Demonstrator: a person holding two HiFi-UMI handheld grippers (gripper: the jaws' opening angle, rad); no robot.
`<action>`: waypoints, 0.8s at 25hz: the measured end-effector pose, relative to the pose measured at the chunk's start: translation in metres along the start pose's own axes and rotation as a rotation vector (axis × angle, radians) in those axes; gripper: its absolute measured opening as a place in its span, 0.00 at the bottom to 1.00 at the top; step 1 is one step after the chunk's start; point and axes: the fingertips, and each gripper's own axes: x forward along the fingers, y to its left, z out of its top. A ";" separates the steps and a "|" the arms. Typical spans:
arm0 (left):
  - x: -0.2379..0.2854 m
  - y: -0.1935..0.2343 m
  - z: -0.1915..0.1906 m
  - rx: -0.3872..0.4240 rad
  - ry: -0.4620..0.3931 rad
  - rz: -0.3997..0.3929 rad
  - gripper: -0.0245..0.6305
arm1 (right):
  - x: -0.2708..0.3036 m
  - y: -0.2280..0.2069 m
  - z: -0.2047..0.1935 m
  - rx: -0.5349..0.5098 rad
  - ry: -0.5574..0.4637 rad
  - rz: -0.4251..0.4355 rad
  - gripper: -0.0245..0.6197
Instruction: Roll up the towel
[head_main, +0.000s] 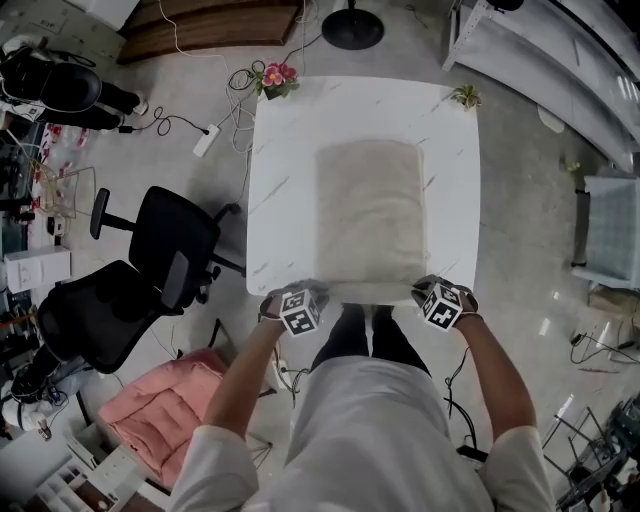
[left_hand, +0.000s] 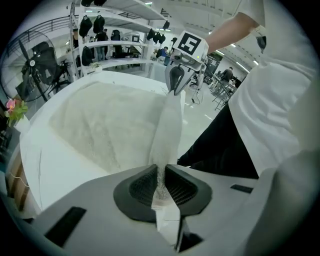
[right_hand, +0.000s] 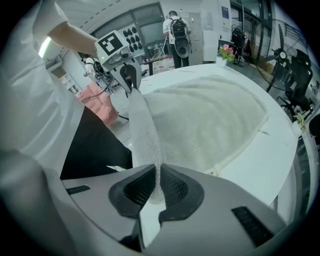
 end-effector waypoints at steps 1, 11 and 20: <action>-0.001 0.008 0.002 -0.001 -0.001 0.008 0.14 | -0.001 -0.007 0.003 0.002 0.000 -0.012 0.10; 0.011 0.073 0.009 0.021 0.026 0.245 0.23 | 0.012 -0.065 0.015 0.000 0.014 -0.205 0.20; 0.005 0.085 0.007 -0.045 0.013 0.333 0.36 | 0.014 -0.071 0.017 -0.026 0.013 -0.321 0.32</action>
